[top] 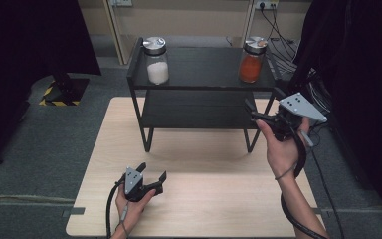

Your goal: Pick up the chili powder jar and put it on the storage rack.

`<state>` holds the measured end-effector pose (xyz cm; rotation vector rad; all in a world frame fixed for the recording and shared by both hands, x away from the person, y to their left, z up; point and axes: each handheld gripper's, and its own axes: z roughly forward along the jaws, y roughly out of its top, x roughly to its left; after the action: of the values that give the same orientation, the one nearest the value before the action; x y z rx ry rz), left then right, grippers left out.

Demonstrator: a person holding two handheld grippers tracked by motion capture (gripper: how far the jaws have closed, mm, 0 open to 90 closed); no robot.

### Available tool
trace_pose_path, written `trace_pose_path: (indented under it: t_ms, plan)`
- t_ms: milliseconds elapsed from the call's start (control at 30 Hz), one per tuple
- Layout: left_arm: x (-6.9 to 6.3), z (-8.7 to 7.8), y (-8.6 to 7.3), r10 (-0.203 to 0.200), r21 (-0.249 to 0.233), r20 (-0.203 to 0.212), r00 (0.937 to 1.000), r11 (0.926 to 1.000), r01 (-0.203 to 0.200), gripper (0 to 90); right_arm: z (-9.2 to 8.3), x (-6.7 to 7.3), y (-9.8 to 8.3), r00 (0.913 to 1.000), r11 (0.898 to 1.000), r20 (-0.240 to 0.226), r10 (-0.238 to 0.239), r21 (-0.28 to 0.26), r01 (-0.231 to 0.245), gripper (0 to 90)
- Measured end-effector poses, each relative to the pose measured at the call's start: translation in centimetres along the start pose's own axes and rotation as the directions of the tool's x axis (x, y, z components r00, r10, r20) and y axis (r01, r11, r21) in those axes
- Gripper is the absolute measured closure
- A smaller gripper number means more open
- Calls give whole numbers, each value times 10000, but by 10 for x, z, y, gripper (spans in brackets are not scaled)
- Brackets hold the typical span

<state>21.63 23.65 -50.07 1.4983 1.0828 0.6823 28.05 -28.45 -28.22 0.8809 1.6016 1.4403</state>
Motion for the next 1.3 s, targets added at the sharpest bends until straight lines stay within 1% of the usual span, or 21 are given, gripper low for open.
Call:
trace_pose_path:
  t_ms: [233,467,600,833,1133,1300]
  plan:
    - [0,0,0,18,11,15,10000,10000,-18,120,-8,0,-14,9999,10000,-85,80,55,-80,66]
    - [0,0,0,-18,-3,28,10000,10000,18,119,-15,-1,-31,9996,9995,-166,216,225,-213,63]
    - [0,0,0,24,-11,25,10000,10000,-24,119,-21,1,-44,9994,9992,-216,285,274,-279,62]
    - [0,0,0,25,-4,24,10000,10000,-25,119,-29,4,-62,9993,9991,-269,269,342,-260,61]
    - [0,0,-1,-17,-29,7,10000,10000,17,118,-37,8,-89,9986,9980,-305,435,473,-420,60]
    - [0,0,-1,-37,-24,18,10000,10000,37,118,-40,9,-99,9982,9974,-308,512,530,-495,60]
